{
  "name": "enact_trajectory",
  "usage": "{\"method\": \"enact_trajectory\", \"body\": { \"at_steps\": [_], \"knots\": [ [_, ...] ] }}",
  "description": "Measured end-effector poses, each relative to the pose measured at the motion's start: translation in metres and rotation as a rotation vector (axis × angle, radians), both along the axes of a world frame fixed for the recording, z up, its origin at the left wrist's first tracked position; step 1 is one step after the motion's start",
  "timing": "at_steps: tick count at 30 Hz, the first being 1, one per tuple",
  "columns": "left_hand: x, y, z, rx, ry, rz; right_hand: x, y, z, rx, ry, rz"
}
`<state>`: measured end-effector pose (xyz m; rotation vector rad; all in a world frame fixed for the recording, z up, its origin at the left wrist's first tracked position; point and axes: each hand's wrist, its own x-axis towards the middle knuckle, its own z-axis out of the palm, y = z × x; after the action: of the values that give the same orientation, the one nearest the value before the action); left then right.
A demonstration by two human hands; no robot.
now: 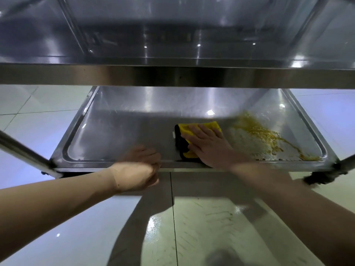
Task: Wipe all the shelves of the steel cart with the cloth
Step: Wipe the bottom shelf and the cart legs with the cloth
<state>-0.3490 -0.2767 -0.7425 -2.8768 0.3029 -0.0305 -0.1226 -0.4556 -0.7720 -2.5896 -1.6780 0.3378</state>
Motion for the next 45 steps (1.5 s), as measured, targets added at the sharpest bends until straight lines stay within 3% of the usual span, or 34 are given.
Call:
{"method": "enact_trajectory", "body": {
  "at_steps": [10,22,32,45],
  "knots": [
    [-0.008,-0.003,-0.002,-0.076,-0.039,0.086,-0.014,-0.015,0.000,-0.007,0.044,0.028],
    [-0.011,-0.001,0.001,-0.040,-0.079,0.024,-0.032,0.011,0.010,-0.009,0.037,0.181],
    [0.010,-0.003,0.011,-0.133,-0.038,0.004,-0.002,-0.048,0.018,-0.036,0.100,0.014],
    [0.023,-0.016,0.016,-0.199,-0.079,0.042,-0.004,-0.067,0.015,0.037,0.130,-0.138]
  ]
}}
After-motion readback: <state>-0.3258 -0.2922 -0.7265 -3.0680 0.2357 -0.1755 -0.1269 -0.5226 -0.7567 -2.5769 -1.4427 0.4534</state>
